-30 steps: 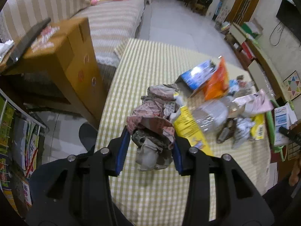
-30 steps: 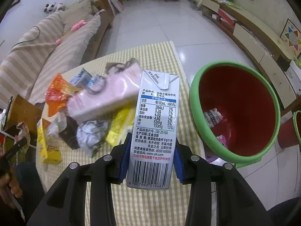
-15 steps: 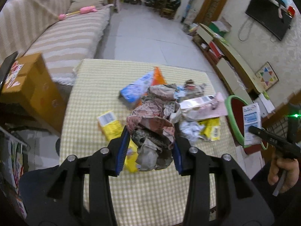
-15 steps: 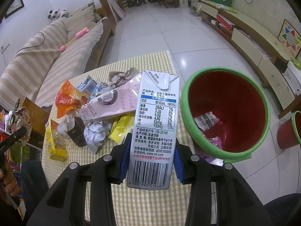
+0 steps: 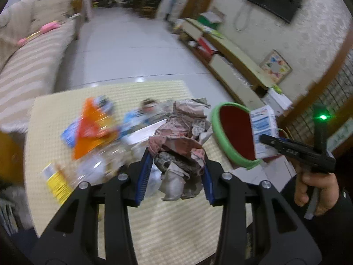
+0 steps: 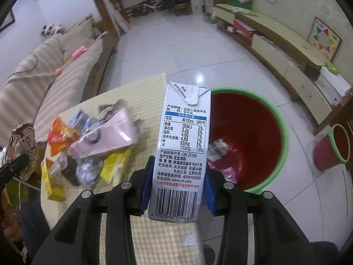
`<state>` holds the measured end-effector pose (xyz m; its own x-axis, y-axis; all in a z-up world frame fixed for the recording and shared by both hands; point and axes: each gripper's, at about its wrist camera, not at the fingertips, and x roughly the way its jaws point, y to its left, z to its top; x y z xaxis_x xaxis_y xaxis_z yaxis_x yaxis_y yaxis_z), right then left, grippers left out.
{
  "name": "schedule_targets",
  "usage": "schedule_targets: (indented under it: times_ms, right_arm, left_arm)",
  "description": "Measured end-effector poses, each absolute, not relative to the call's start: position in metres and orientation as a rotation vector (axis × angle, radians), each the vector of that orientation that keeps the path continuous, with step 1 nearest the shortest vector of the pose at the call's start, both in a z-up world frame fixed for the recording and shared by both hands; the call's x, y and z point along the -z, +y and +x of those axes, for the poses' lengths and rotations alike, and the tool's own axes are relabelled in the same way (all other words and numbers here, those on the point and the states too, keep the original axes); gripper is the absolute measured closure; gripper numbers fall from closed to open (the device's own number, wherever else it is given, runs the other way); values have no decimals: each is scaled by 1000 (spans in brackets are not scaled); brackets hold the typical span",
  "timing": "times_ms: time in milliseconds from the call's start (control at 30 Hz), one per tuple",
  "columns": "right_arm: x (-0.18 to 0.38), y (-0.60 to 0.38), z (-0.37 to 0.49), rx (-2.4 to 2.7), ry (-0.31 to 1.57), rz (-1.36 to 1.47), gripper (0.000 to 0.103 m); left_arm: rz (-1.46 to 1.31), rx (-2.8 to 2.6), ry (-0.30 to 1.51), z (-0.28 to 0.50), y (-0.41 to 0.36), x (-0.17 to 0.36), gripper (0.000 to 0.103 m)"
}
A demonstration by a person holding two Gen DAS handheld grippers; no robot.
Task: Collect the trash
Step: 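Carry both items over the red bucket and open both tools to drop them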
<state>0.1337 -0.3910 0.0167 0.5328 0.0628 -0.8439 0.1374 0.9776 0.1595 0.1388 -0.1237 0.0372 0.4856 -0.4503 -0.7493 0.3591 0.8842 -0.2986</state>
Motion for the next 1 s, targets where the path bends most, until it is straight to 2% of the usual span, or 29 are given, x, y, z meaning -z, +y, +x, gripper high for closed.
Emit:
schedule_targets:
  times_ms: [467,1000]
  right_arm:
    - [-17,-469,139,179,992,287,65]
    - [6,-496,155,230,1006,326,65]
  left_arm:
    - [-12,717,980,178,-248,-33,63]
    - [18,766,1050,200,-311,-2,63]
